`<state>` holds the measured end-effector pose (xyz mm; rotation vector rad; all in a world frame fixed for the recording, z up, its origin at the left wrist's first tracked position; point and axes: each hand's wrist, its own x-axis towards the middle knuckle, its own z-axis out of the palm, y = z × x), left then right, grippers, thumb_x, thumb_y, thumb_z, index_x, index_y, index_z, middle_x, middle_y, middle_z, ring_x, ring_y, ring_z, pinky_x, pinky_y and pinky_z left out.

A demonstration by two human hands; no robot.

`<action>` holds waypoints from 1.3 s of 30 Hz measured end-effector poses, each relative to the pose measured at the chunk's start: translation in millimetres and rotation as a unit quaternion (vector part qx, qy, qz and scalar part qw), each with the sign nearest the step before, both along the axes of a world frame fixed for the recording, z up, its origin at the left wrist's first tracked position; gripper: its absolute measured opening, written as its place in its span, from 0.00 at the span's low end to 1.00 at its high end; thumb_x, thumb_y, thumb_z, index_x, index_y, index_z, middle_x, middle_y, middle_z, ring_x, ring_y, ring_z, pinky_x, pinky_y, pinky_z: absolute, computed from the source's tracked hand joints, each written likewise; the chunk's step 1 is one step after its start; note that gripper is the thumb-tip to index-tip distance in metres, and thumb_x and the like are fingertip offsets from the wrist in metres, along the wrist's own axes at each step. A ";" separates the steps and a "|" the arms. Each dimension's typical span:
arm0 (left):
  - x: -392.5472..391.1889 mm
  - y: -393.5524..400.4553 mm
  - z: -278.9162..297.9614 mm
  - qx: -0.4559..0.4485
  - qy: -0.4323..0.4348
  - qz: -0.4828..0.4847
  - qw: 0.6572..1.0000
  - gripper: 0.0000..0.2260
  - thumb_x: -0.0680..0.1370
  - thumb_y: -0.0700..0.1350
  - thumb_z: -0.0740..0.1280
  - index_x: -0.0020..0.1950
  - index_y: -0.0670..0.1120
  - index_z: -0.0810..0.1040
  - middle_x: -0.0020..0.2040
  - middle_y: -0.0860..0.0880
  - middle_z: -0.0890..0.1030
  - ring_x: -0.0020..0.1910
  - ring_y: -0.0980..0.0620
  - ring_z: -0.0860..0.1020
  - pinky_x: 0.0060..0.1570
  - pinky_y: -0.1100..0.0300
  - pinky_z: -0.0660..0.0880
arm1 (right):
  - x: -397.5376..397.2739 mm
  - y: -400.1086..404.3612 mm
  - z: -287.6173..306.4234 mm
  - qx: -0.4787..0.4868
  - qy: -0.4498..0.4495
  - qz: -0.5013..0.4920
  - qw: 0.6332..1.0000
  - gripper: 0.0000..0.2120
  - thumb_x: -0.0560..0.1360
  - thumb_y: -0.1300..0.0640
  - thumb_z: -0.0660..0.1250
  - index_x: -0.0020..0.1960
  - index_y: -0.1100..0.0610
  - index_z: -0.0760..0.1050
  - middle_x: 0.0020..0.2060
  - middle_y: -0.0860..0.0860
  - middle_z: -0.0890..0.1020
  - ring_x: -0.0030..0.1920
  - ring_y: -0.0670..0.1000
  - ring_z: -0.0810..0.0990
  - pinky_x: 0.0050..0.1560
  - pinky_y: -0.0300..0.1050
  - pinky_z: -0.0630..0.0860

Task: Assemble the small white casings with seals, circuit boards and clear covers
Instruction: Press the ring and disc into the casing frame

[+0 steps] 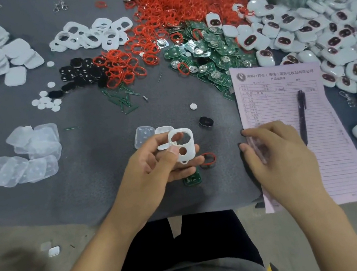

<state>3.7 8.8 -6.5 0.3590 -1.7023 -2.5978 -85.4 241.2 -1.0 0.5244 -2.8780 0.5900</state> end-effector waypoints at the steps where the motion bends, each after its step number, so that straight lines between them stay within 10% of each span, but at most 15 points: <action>1: 0.5 0.3 0.3 -0.002 0.001 0.000 1.000 0.10 0.86 0.39 0.60 0.65 0.43 0.77 0.56 0.42 0.87 0.54 0.41 0.87 0.49 0.60 0.82 | -1.6 1.6 0.3 0.003 0.010 -0.005 1.000 0.12 0.77 0.51 0.72 0.60 0.52 0.83 0.52 0.49 0.79 0.54 0.56 0.77 0.43 0.49 0.75; 7: 1.3 0.4 2.2 -0.003 0.003 -0.003 1.000 0.10 0.86 0.38 0.60 0.66 0.42 0.76 0.56 0.42 0.87 0.54 0.42 0.87 0.50 0.60 0.82 | -0.9 -13.2 5.5 -0.096 -0.024 0.147 0.984 0.13 0.77 0.51 0.76 0.60 0.54 0.84 0.52 0.48 0.82 0.54 0.51 0.78 0.59 0.47 0.73; 16: 0.0 1.1 1.9 -0.003 -0.010 0.003 1.000 0.10 0.83 0.45 0.63 0.62 0.46 0.79 0.56 0.43 0.87 0.54 0.42 0.87 0.46 0.59 0.83 | -4.2 -30.0 0.0 -0.087 -0.004 0.208 0.974 0.08 0.72 0.52 0.81 0.50 0.51 0.87 0.42 0.46 0.82 0.45 0.51 0.78 0.47 0.53 0.76; 22: 0.1 1.5 -0.1 -0.017 -0.016 0.009 1.000 0.05 0.86 0.40 0.62 0.56 0.42 0.77 0.53 0.45 0.87 0.52 0.42 0.87 0.45 0.56 0.84 | 5.6 -52.8 17.2 -0.329 -0.069 0.137 0.932 0.06 0.75 0.51 0.77 0.51 0.43 0.84 0.44 0.40 0.84 0.44 0.45 0.82 0.47 0.33 0.74; 28: 0.9 5.5 1.5 -0.060 -0.013 0.018 0.998 0.07 0.85 0.39 0.63 0.58 0.44 0.80 0.45 0.48 0.87 0.46 0.49 0.87 0.40 0.57 0.83 | 6.8 -71.9 12.6 -0.247 -0.008 0.200 0.948 0.10 0.75 0.60 0.77 0.56 0.58 0.85 0.48 0.52 0.81 0.46 0.42 0.79 0.52 0.33 0.74; 39: 2.9 4.7 -1.1 -0.071 -0.007 0.004 0.997 0.10 0.85 0.36 0.62 0.61 0.46 0.81 0.47 0.49 0.88 0.49 0.49 0.87 0.42 0.60 0.83 | 1.6 -69.6 7.0 -0.264 -0.021 0.212 0.941 0.09 0.74 0.56 0.78 0.54 0.53 0.86 0.48 0.48 0.80 0.47 0.43 0.81 0.49 0.34 0.76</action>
